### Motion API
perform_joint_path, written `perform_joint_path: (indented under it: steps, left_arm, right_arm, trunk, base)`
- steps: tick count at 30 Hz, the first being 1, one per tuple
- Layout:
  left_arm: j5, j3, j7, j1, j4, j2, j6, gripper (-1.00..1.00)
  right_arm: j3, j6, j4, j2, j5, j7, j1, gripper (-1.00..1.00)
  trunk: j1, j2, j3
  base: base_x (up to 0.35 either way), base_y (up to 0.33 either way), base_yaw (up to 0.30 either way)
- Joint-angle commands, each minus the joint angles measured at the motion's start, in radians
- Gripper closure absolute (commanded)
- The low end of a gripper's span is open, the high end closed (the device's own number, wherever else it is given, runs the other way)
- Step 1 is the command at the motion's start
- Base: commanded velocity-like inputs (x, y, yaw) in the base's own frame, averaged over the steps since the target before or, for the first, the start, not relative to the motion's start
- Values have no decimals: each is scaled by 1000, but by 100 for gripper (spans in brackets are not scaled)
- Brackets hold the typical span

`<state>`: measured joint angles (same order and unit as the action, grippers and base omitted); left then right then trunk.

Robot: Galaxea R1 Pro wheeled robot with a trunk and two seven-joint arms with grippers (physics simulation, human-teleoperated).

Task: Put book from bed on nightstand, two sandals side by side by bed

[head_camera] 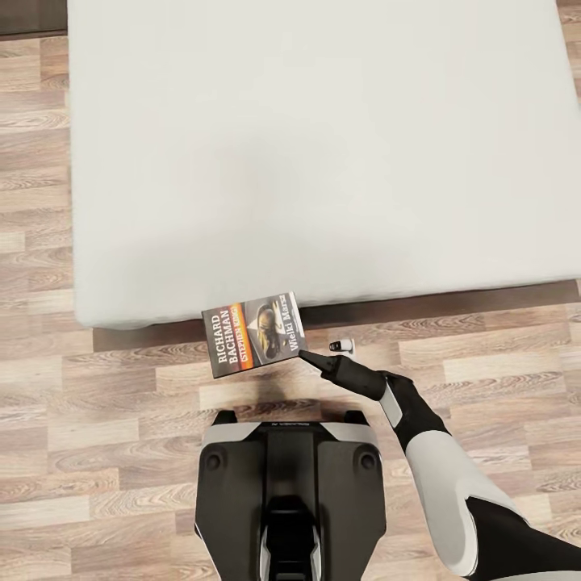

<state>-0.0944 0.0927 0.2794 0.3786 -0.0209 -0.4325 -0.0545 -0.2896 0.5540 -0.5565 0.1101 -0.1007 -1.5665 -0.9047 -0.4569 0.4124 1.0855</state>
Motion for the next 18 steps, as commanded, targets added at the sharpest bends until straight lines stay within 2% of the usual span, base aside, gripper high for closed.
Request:
perform_joint_path:
  steps: [1,12,18]
  left_arm:
    - [-11,9,2,0,1,0,-4,-100]
    - [-19,8,1,0,0,0,-4,-100]
    - [-21,6,0,0,-1,0,-6,-100]
  right_arm:
    - [-5,11,0,1,4,-4,0,100]
    - [-6,11,0,-13,2,-4,-1,100]
    - [-8,22,0,-33,1,-4,-1,100]
  trunk:
    - [3,-6,-2]
    - [7,-12,-5]
    - [7,-12,-5]
  base:
    - [0,0,0]
    - [0,0,0]
    - [0,0,0]
